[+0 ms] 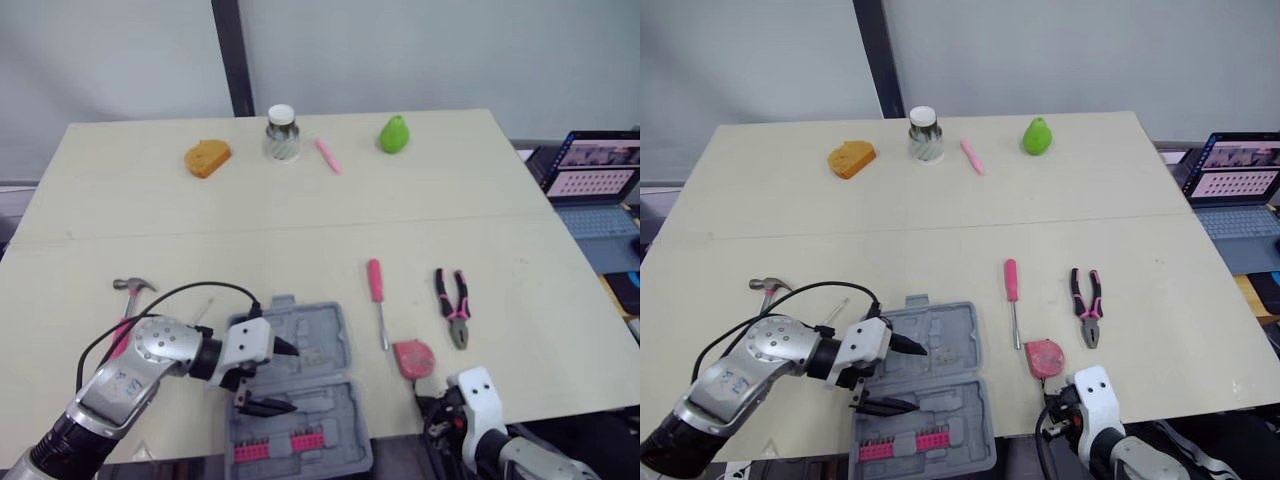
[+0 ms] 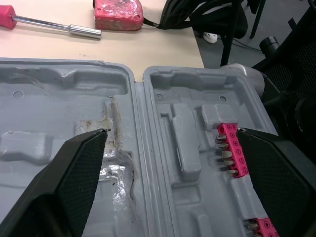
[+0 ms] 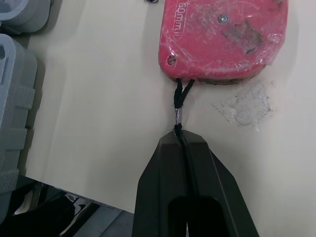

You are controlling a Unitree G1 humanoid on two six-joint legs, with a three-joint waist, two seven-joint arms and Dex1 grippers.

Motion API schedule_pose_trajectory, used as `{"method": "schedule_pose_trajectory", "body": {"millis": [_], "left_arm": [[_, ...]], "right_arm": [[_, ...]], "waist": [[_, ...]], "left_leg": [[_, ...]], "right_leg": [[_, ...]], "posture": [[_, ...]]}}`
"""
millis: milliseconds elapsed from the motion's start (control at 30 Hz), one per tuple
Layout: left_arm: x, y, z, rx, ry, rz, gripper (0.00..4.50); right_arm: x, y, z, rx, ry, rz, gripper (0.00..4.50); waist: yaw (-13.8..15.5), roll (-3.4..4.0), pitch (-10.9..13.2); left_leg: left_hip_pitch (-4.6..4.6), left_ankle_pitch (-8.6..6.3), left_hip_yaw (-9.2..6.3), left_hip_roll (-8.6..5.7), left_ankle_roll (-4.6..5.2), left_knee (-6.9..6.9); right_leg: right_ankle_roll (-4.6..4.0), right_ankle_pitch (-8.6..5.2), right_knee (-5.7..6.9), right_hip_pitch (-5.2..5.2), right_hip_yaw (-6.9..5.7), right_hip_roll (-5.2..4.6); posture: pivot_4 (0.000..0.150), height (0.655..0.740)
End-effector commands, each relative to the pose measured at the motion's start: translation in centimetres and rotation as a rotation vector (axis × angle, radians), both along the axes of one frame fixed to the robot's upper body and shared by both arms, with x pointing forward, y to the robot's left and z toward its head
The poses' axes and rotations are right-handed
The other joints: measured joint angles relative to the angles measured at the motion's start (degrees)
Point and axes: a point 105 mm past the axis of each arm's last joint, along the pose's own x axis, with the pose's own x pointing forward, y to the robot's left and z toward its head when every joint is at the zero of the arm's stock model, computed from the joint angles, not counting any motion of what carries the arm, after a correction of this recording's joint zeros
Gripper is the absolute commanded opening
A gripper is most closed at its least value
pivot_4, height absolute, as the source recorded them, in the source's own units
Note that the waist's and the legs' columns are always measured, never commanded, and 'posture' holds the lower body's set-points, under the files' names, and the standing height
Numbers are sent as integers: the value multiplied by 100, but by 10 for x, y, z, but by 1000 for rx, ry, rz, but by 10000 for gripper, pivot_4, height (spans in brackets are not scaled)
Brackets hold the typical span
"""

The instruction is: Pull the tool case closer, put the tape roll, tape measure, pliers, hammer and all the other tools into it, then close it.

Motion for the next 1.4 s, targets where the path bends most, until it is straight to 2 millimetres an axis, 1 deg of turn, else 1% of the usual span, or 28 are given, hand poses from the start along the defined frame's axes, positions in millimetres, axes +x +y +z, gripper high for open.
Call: {"method": "schedule_pose_trajectory", "body": {"millis": [33,200,300,367,400,500,533,567,633,667,733,800,867,933,1000,1100,1167,1300,1400], "left_arm": [[-4,-4,7,-15,-26,-23,45000],[-4,-4,7,-15,-28,-24,45000],[-3,-5,7,-20,-35,-20,45000],[-2,-6,8,-27,-41,-16,45000],[-1,-6,10,-40,-51,-5,45000],[1,-4,16,-92,-103,54,45000],[2,-4,17,-104,-119,68,45000],[0,-3,17,-115,-135,83,45000],[-3,-1,17,-145,-172,117,45000],[-6,0,17,-163,-170,129,45000],[-17,2,11,-171,-197,129,45000],[-24,1,8,-187,-217,132,45000],[-28,0,8,-192,-252,127,45000],[-30,-1,8,-200,-275,123,45000],[-33,-3,6,-200,-304,115,45000],[-35,-6,6,-211,-319,114,45000],[-36,-8,5,-215,-325,119,45000],[-35,-8,6,-228,-333,138,45000],[-33,-9,6,-231,-335,144,45000]], "right_arm": [[-13,1,-13,15,69,16,309],[-16,0,-17,19,71,21,309],[-15,0,-13,31,52,56,309],[-12,-5,-9,26,38,77,5747],[-10,-7,-3,20,21,127,8264],[2,-19,22,-1,-53,325,21961],[5,-23,28,-1,-66,369,27847],[10,-26,35,-19,-90,439,31718],[23,-32,51,-62,-155,583,42072],[28,-35,57,-86,-173,649,43645],[40,-37,66,-174,-240,877,43645],[47,-39,68,-223,-259,1038,43645],[54,-38,66,-263,-273,1156,43645],[62,-36,64,-297,-292,1231,43645],[71,-33,61,-351,-307,1303,43645],[79,-29,58,-379,-320,1358,43645],[85,-24,57,-381,-331,1363,43645],[91,-22,55,-401,-327,1373,43645],[93,-22,49,-419,-301,1379,43645]], "waist": [[2,-1,0],[1,-3,-2],[1,-6,-4],[2,-6,-4],[4,-6,-4],[0,-3,-2],[-11,-3,-2],[-17,-3,-2],[-34,-4,-2],[-31,-2,-1],[-27,-2,-1],[-19,-1,0],[20,0,1],[83,3,3],[85,4,3],[61,12,7],[72,12,7],[78,13,8],[70,13,8]], "left_leg": [[0,0,0,0,0,0],[2,0,0,0,0,0],[2,0,-1,0,0,0],[2,-1,0,0,1,1],[2,-1,0,0,2,1],[2,-3,1,-1,6,8],[2,-6,3,-2,10,12],[3,-7,4,-2,12,13],[8,-6,2,-1,11,12],[10,-6,2,0,10,11],[11,-3,1,0,6,10],[12,5,3,-1,-8,11],[10,8,2,-2,-13,13],[7,8,-1,-2,-15,26],[6,6,0,0,-15,39],[1,-7,4,0,-11,77],[-1,-9,3,2,-10,82],[-2,-12,4,2,-9,85],[-1,-14,6,3,-9,87]], "right_leg": [[0,0,0,0,0,0],[0,0,0,1,0,0],[0,0,0,2,0,0],[0,0,0,2,0,0],[0,0,0,3,0,0],[0,0,-1,6,3,-1],[3,2,-1,7,6,-2],[4,2,-2,9,9,-2],[5,3,0,10,7,1],[4,3,0,10,9,3],[4,2,0,10,9,2],[4,2,-2,11,8,2],[5,3,-6,15,6,2],[5,3,-5,16,4,1],[6,3,-3,17,4,2],[9,6,11,19,11,0],[10,6,12,20,10,0],[10,6,13,20,10,0],[10,6,13,20,11,0]], "posture": [[1500,7400],[1500,7400],[1500,7400],[1500,7400],[1500,7400],[1500,7400],[1500,7400],[1500,7400],[1500,7400],[1500,7400],[1500,7400],[1500,7400],[1500,7400],[1500,7400],[1500,7400],[1500,7400],[1500,7400],[1500,7400],[1500,7400]]}}
